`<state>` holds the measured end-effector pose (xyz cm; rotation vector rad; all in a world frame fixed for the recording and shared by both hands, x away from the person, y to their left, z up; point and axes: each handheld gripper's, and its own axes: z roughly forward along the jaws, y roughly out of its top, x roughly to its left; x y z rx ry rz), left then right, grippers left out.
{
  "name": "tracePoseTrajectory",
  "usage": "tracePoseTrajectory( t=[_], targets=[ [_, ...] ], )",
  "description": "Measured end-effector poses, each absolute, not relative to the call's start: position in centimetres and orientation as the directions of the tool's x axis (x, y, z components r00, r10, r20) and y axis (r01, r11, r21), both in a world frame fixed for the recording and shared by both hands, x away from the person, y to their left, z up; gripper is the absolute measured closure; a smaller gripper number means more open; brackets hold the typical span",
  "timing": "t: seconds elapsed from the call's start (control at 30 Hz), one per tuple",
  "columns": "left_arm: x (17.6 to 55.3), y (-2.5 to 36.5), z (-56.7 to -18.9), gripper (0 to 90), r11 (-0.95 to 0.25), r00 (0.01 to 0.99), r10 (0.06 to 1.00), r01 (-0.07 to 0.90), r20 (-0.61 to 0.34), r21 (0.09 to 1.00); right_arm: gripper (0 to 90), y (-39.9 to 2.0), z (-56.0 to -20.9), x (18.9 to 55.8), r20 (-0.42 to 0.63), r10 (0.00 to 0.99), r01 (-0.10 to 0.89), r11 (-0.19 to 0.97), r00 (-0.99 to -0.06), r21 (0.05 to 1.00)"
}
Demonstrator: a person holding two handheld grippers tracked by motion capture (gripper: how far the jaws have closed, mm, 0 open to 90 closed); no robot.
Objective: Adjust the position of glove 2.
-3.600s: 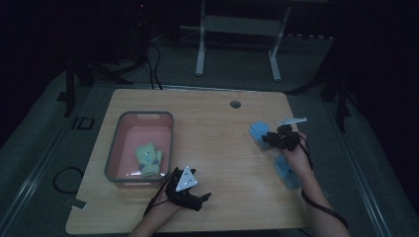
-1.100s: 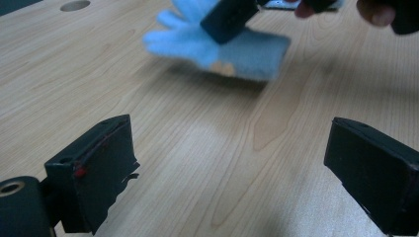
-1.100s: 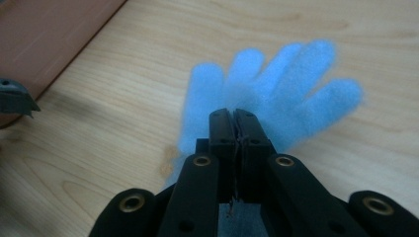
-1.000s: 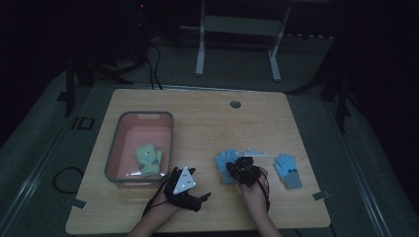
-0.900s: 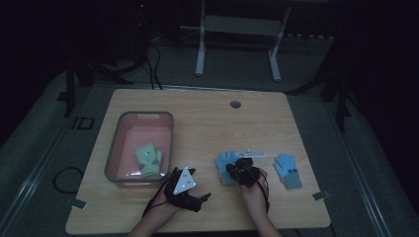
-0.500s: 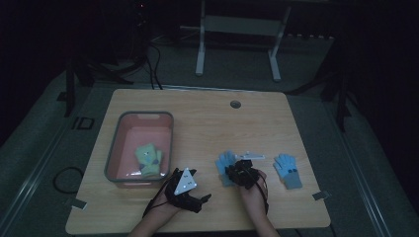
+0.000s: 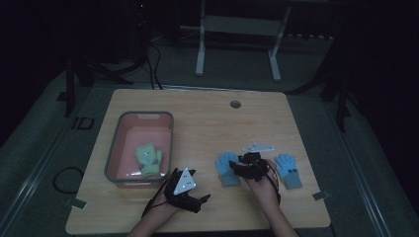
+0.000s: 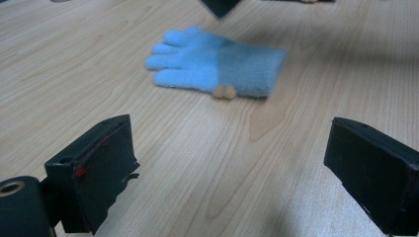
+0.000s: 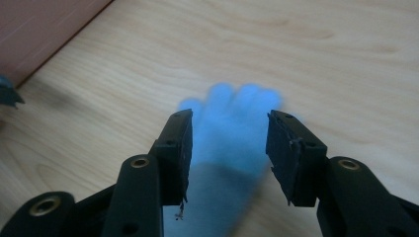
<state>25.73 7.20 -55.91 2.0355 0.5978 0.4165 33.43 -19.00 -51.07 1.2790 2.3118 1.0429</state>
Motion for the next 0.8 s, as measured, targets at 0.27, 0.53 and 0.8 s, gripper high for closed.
tracePoseTrajectory(
  t=[0.27, 0.53, 0.8],
  targets=[
    [25.7, 7.2, -55.9, 5.6, -0.443, 0.824, 0.564, 0.243, 0.058, 0.863, 56.2, -23.0, -49.9, 33.8, 0.033, 0.807, 0.563, 0.382, -0.59, 0.733],
    [25.7, 7.0, -56.0, 5.7, -0.451, 0.825, 0.561, 0.243, 0.061, 0.859, 57.6, -27.1, -49.5, 33.6, -0.044, 0.795, 0.516, 0.433, -0.604, 0.739],
    [25.7, 7.0, -56.2, 5.7, -0.438, 0.824, 0.565, 0.258, 0.041, 0.861, 59.5, -32.1, -49.3, 33.3, -0.081, 0.806, 0.514, 0.448, -0.586, 0.731]
  ],
)
